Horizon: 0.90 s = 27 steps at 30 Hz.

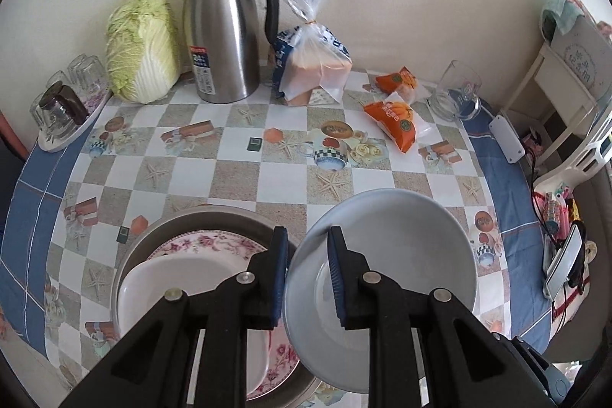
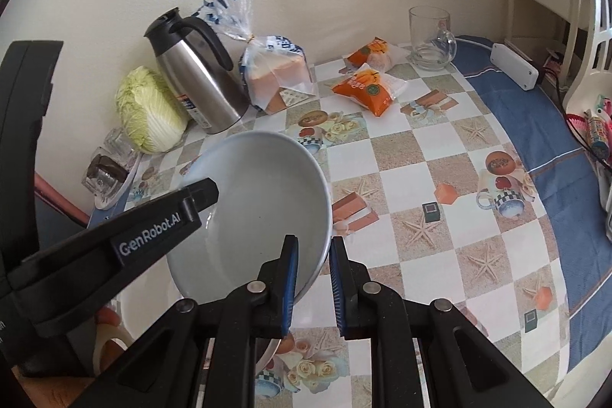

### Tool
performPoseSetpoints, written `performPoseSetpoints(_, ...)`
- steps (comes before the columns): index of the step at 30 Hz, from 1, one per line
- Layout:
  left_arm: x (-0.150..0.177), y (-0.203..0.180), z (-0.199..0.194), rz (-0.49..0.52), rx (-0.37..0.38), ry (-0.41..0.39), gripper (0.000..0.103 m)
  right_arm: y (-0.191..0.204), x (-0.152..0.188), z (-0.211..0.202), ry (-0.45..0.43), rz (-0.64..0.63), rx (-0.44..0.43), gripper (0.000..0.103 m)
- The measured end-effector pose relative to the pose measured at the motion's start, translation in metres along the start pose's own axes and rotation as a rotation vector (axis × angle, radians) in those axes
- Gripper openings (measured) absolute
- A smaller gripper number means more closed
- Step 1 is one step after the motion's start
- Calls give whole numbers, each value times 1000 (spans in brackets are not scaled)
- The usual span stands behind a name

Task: Organize plates and bowls
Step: 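Lift the white round bowl with both grippers and carry it over the basin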

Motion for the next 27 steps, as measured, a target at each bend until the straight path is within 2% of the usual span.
performPoseSetpoints(14, 21, 85, -57, -178, 32, -185, 22, 78, 21, -4, 16, -147, -103, 18)
performPoseSetpoints(27, 42, 139, -56, -291, 68, -195, 22, 120, 37, 10, 54, -231, -120, 18)
Point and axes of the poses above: each gripper's, at about its wrist camera, not at the fingertips, and z roughly the way its jaws point, y to its left, x to its underside, the point moved 5 cm from there along z, roughly the way its jaws point, and after that the axes turned 8 degrees about -x, right-handed, at the moved point
